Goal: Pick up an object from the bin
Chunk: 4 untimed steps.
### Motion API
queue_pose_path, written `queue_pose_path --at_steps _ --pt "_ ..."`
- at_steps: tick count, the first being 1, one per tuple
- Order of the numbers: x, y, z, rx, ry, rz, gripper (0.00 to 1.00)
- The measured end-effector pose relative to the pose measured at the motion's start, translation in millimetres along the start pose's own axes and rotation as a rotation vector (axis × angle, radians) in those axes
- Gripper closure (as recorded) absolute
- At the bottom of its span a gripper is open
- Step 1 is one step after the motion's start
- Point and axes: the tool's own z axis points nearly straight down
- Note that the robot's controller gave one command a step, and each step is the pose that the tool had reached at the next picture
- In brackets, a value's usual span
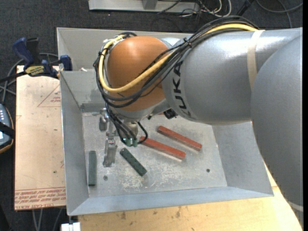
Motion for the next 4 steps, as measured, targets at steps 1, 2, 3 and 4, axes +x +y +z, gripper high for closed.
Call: queue_pose_path --at_steps 1,2,3,4 --pt "-4.0 -36.2 149.0 0.002 0.000 0.058 0.00" --pt "-5.1 -114.9 70.7 -0.002 -0.012 0.415 0.00" --pt "-1.9 -107.7 147.4 -0.002 -0.005 0.378 0.00" --pt "-3.0 -107.9 143.6 -0.003 -0.007 0.379 1.00"
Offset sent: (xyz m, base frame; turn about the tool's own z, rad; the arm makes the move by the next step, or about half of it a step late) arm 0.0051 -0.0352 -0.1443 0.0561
